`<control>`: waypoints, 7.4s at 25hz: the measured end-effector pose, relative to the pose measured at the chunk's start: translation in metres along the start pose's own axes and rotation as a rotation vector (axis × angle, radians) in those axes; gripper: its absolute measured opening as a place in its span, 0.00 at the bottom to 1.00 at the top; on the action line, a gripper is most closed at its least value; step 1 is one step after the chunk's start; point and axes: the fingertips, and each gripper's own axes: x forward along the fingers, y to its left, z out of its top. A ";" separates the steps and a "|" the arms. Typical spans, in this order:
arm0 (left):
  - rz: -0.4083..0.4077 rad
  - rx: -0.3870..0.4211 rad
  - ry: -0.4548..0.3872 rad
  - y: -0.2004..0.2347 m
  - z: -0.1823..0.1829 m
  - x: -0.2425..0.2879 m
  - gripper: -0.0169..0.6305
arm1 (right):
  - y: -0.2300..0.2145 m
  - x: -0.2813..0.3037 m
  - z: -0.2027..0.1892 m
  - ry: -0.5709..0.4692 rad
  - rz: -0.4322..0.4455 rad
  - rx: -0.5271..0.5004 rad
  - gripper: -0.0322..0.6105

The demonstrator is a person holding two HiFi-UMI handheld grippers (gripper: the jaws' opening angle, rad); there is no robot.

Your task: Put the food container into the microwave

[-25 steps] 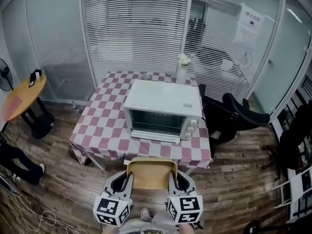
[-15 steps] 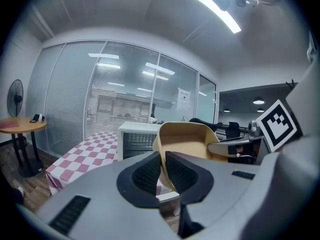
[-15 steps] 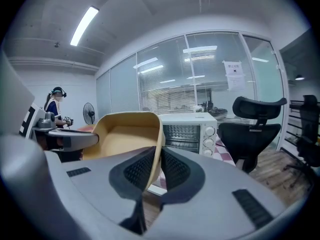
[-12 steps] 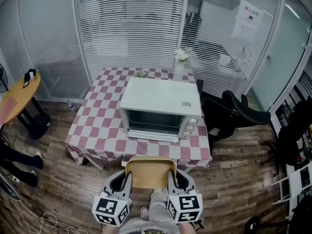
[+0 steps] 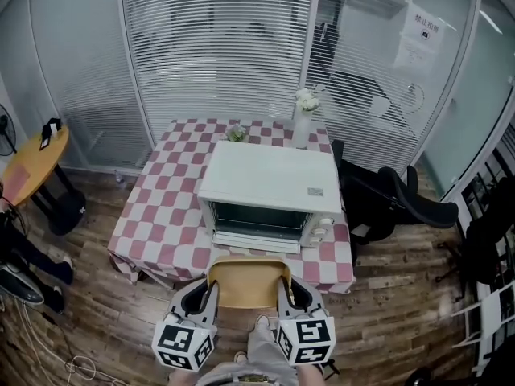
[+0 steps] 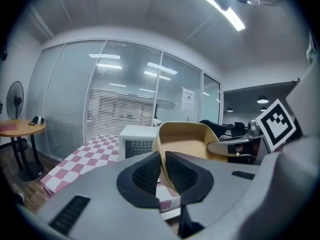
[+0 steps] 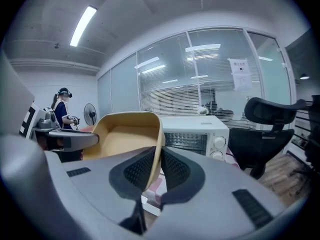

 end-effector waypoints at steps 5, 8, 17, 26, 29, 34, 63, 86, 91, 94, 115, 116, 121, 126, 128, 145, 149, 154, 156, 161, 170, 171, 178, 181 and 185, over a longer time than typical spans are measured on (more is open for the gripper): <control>0.002 -0.005 0.007 0.010 0.005 0.029 0.09 | -0.014 0.027 0.007 0.010 -0.001 0.003 0.08; 0.000 -0.010 0.018 0.015 0.007 0.046 0.09 | -0.022 0.042 0.008 0.020 0.001 0.010 0.08; 0.011 0.015 0.033 0.022 0.027 0.095 0.09 | -0.053 0.083 0.027 0.012 0.028 0.034 0.09; 0.057 -0.003 0.027 0.027 0.037 0.135 0.09 | -0.079 0.120 0.039 0.009 0.097 0.035 0.10; 0.068 -0.025 0.020 0.030 0.036 0.140 0.09 | -0.081 0.128 0.041 0.011 0.118 0.032 0.10; 0.060 -0.027 0.034 0.036 0.035 0.147 0.09 | -0.082 0.136 0.038 0.021 0.122 0.041 0.10; -0.283 0.113 0.169 0.040 0.005 0.176 0.11 | -0.085 0.134 -0.005 0.134 -0.108 0.124 0.10; -0.280 0.113 0.350 0.066 -0.072 0.232 0.13 | -0.104 0.193 -0.077 0.319 -0.144 0.174 0.09; -0.264 0.121 0.389 0.076 -0.086 0.249 0.13 | -0.110 0.211 -0.087 0.328 -0.161 0.194 0.08; -0.262 0.120 0.409 0.079 -0.092 0.258 0.13 | -0.114 0.219 -0.095 0.343 -0.170 0.212 0.08; -0.251 0.048 0.469 0.098 -0.112 0.295 0.14 | -0.131 0.263 -0.111 0.433 -0.211 0.294 0.06; -0.255 0.046 0.464 0.098 -0.111 0.296 0.14 | -0.132 0.264 -0.110 0.433 -0.214 0.297 0.06; -0.304 0.110 0.422 0.090 -0.106 0.289 0.29 | -0.133 0.272 -0.108 0.435 -0.211 0.312 0.06; -0.335 0.156 0.379 0.085 -0.107 0.268 0.37 | -0.131 0.275 -0.107 0.435 -0.201 0.308 0.06; -0.340 0.191 0.358 0.086 -0.105 0.260 0.39 | -0.129 0.276 -0.108 0.435 -0.200 0.313 0.06; -0.307 0.363 0.410 0.083 -0.120 0.272 0.43 | -0.127 0.281 -0.102 0.408 -0.202 0.320 0.05; -0.309 0.343 0.423 0.085 -0.122 0.276 0.42 | -0.124 0.282 -0.091 0.370 -0.160 0.290 0.13; -0.311 0.319 0.428 0.086 -0.122 0.277 0.41 | -0.118 0.279 -0.080 0.304 -0.082 0.273 0.30; -0.305 0.304 0.429 0.086 -0.121 0.279 0.40 | -0.116 0.277 -0.076 0.283 -0.062 0.259 0.34; -0.289 0.305 0.429 0.088 -0.119 0.287 0.37 | -0.113 0.270 -0.071 0.260 -0.048 0.212 0.38; -0.300 0.313 0.442 0.081 -0.117 0.301 0.37 | -0.109 0.245 -0.061 0.212 -0.016 0.214 0.44; -0.301 0.315 0.441 0.081 -0.117 0.303 0.37 | -0.108 0.242 -0.061 0.210 -0.011 0.217 0.44; -0.315 0.330 0.437 0.071 -0.117 0.312 0.37 | -0.099 0.224 -0.066 0.206 0.034 0.221 0.46; -0.319 0.327 0.437 0.066 -0.116 0.315 0.37 | -0.099 0.217 -0.073 0.231 0.020 0.197 0.47; -0.320 0.310 0.441 0.061 -0.116 0.317 0.37 | -0.106 0.215 -0.090 0.288 -0.024 0.168 0.47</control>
